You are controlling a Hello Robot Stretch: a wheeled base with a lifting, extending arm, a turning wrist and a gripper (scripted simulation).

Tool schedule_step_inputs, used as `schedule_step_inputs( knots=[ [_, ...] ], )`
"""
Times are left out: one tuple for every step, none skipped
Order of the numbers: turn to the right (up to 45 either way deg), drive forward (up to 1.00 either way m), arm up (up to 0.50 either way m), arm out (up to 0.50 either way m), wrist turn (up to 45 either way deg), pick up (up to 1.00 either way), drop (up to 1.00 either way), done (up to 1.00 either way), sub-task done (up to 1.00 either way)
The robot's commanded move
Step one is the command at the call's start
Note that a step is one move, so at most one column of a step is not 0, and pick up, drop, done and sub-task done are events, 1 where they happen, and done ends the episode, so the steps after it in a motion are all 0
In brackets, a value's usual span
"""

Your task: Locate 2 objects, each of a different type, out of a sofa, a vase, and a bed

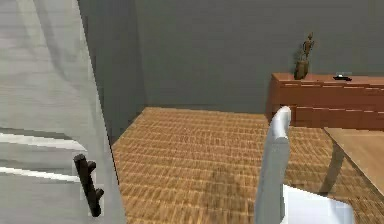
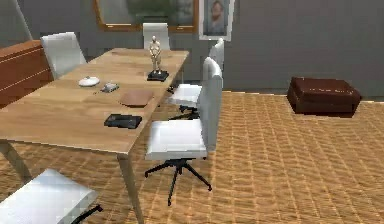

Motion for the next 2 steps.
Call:
schedule_step_inputs(
  knots=[
    [0.0,0.70,0.00,0.00,0.0,0.00,0.00,0.00,0.00],
    [0.0,0.15,0.00,0.00,0.0,0.00,0.00,0.00,0.00]
  ],
)
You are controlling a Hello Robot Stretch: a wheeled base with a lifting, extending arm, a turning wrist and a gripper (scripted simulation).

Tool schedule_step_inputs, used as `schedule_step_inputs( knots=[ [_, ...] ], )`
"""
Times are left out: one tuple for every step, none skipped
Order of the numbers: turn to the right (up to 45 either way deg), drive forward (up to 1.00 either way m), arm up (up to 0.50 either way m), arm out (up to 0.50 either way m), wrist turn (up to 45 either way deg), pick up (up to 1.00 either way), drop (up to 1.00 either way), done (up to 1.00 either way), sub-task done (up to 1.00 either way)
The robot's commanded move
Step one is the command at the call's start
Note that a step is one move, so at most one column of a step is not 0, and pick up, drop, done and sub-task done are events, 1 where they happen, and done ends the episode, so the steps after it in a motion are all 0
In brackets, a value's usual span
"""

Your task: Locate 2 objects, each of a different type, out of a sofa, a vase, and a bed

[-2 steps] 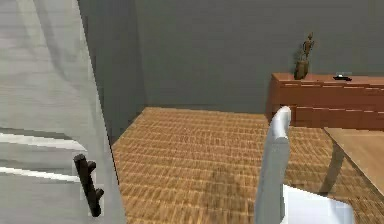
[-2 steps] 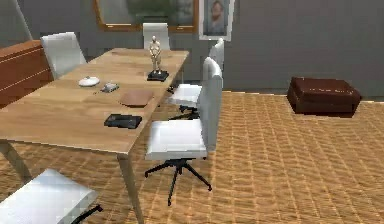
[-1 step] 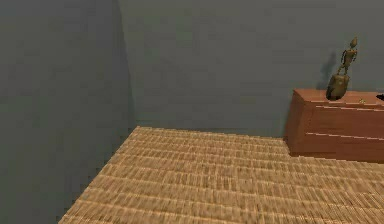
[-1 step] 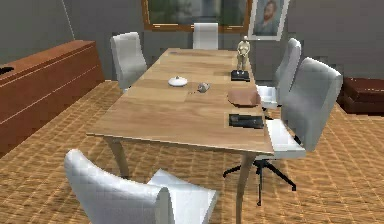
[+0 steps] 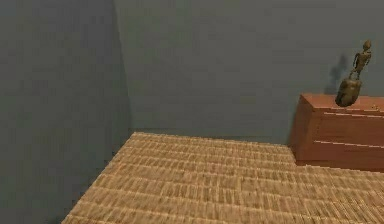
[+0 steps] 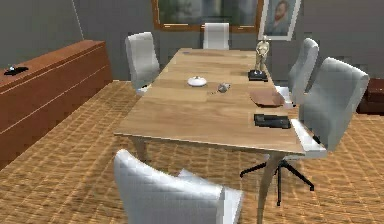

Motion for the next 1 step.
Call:
schedule_step_inputs(
  knots=[
    [36.0,0.00,0.00,0.00,0.0,0.00,0.00,0.00,0.00]
  ],
)
